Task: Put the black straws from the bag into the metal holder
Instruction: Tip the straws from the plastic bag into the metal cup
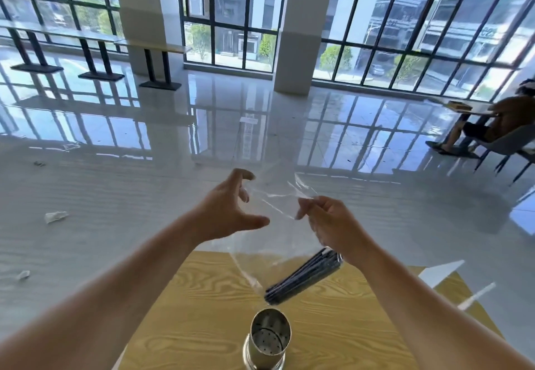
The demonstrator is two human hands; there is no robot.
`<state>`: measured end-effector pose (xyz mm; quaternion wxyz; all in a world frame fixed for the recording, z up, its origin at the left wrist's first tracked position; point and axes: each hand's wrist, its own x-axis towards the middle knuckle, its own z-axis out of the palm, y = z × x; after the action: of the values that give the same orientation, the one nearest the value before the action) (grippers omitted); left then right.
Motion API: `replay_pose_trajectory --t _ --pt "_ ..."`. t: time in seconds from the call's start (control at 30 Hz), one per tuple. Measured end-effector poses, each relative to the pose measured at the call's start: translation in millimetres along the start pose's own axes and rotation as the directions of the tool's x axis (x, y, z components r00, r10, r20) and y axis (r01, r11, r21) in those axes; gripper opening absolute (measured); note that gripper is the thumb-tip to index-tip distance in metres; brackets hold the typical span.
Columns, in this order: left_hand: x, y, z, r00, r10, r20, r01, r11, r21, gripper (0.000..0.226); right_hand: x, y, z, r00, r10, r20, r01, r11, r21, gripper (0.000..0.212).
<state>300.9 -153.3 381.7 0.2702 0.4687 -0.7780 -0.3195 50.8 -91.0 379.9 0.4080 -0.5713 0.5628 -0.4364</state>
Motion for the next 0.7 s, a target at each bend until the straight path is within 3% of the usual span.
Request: replay_pose_trajectory --t 0.07,0.13,0.27,0.33,0.43,0.57,0.7 --pt "3.7 -7.9 -6.4 0.990 0.042 -0.131 -0.036 0.998 0.050 0.042 -1.8 -4.5 4.2 1.000 0.001 -0.022 -0.002 0.999 -0.043 0.032" --pt "5.0 -10.2 -11.6 0.974 0.055 -0.219 -0.036 0.995 0.089 0.022 -3.8 -7.5 6.4 0.999 -0.001 -0.052 -0.002 0.998 -0.057 0.027" --pt "-0.8 -7.1 -5.2 0.843 0.382 -0.378 -0.186 0.868 0.461 0.049 -7.4 -11.1 10.1 0.997 -0.011 -0.080 0.008 0.999 -0.034 0.025" --pt "-1.7 -0.9 1.6 0.855 0.446 -0.266 -0.269 0.818 0.509 0.046 -8.8 -11.8 8.9 0.998 -0.026 -0.058 0.024 0.999 -0.027 0.027" --pt "3.1 6.6 13.4 0.960 0.264 -0.092 -0.217 0.911 0.351 0.051 -7.9 -7.5 -0.7 0.999 -0.029 -0.033 0.028 0.999 -0.032 0.028" --pt "12.6 17.1 21.3 0.973 0.208 -0.098 -0.165 0.930 0.329 0.003 -1.9 2.3 -20.4 0.999 -0.044 -0.017 0.042 0.996 -0.079 0.027" --pt "17.3 32.2 22.1 0.991 0.131 -0.016 -0.123 0.959 0.253 0.006 7.4 14.8 -37.3 0.997 -0.053 -0.053 0.043 0.985 -0.168 0.028"
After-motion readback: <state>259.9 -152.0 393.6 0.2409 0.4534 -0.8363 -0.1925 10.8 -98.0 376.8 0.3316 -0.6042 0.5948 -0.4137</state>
